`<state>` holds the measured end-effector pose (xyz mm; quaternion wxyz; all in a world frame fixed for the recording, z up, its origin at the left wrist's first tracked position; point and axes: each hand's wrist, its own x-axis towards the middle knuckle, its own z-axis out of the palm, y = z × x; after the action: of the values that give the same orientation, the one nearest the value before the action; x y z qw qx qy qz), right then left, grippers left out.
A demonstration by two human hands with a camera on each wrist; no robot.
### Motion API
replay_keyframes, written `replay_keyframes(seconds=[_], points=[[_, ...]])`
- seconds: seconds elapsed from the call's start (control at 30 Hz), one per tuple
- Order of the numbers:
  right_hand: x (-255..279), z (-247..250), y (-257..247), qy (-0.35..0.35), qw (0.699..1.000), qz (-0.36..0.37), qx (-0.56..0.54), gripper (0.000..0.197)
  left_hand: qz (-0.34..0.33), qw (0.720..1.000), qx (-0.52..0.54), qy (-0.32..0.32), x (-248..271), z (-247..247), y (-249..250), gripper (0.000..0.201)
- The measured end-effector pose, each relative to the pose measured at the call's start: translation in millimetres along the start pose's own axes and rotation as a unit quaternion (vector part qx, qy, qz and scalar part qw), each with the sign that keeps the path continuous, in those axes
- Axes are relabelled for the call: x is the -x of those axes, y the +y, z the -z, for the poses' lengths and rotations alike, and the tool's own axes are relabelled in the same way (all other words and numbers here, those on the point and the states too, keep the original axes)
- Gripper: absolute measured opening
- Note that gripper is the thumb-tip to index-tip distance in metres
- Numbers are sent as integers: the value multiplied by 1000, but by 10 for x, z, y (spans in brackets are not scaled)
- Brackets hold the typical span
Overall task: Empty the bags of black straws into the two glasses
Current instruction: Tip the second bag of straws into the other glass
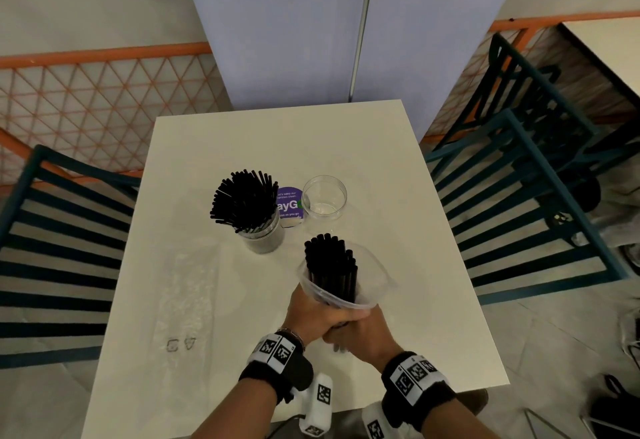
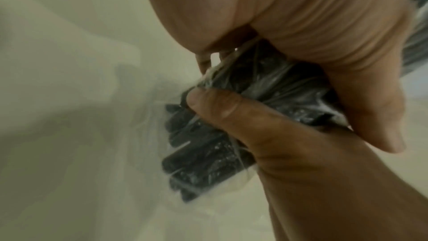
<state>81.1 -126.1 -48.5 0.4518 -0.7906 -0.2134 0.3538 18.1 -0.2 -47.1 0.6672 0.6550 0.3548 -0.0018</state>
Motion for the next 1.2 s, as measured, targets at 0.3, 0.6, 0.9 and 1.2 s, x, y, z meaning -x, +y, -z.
replay_keyframes(seconds=[0.3, 0.6, 0.9, 1.2], points=[[324, 545, -1073, -223, 928, 81, 288, 58, -2, 960, 279, -17, 384, 105, 464, 37], [810, 1201, -1164, 44, 853, 146, 500, 87, 49, 937, 326, -120, 359, 412, 776, 26], [607, 920, -1279, -5, 677, 386, 626, 102, 132, 916, 273, -263, 523, 268, 893, 49], [164, 997, -1153, -165, 684, 375, 604, 87, 136, 922, 122, -340, 569, 370, 929, 38]])
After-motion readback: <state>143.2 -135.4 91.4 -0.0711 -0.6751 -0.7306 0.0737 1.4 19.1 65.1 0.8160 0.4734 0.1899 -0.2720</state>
